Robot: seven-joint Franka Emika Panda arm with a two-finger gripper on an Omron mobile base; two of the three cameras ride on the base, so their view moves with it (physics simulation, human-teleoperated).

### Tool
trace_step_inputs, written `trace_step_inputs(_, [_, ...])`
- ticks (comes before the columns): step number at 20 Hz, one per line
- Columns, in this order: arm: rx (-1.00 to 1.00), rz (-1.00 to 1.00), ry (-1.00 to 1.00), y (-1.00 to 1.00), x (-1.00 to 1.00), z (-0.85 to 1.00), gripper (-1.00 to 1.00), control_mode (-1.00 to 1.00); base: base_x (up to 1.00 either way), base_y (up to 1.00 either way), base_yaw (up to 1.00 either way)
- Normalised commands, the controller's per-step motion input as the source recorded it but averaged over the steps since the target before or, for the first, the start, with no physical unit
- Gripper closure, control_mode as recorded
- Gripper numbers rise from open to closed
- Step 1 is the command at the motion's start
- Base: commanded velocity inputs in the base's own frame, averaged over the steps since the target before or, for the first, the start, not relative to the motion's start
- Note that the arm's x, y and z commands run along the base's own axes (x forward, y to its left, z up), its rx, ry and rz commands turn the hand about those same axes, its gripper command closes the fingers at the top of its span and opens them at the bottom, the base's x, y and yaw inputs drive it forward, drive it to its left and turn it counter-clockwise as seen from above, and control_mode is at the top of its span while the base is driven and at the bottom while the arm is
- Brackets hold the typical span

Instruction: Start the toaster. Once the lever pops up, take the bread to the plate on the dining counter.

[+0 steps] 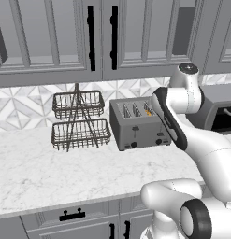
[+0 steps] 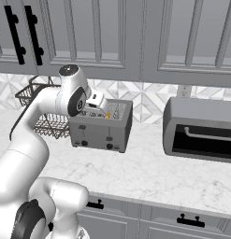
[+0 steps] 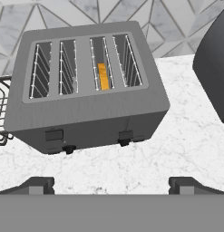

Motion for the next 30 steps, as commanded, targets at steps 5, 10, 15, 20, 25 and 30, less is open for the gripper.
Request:
trace_step_inputs(5, [0.00,0.00,0.00,0.00,0.00,0.00,-1.00,-1.00,0.00,0.00,0.00])
trace_step_inputs(10, [0.00,0.00,0.00,0.00,0.00,0.00,-1.00,-1.00,0.00,0.00,0.00])
trace_step_inputs(15, [0.00,0.00,0.00,0.00,0.00,0.00,-1.00,-1.00,0.00,0.00,0.00])
trace_step_inputs(20, [0.00,0.00,0.00,0.00,0.00,0.00,-1.00,-1.00,0.00,0.00,0.00])
trace_step_inputs(25, [0.00,0.00,0.00,0.00,0.00,0.00,-1.00,-1.00,0.00,0.00,0.00])
trace_step_inputs(30, [0.00,0.00,0.00,0.00,0.00,0.00,-1.00,-1.00,0.00,0.00,0.00])
